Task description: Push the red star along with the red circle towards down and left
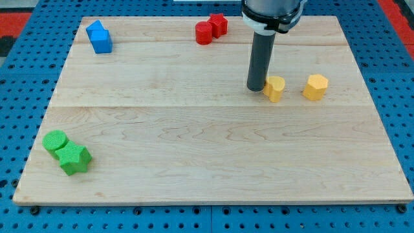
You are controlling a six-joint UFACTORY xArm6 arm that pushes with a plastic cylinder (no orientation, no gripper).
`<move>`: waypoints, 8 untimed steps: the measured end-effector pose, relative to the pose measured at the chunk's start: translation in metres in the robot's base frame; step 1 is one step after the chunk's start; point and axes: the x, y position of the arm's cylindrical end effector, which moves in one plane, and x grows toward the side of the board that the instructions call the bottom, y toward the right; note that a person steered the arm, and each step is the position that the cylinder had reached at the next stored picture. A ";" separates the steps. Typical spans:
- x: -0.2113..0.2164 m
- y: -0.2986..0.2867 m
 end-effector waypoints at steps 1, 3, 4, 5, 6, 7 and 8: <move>0.000 0.000; -0.013 0.017; -0.049 -0.014; -0.097 0.003; -0.166 0.025; -0.207 -0.008; -0.194 -0.078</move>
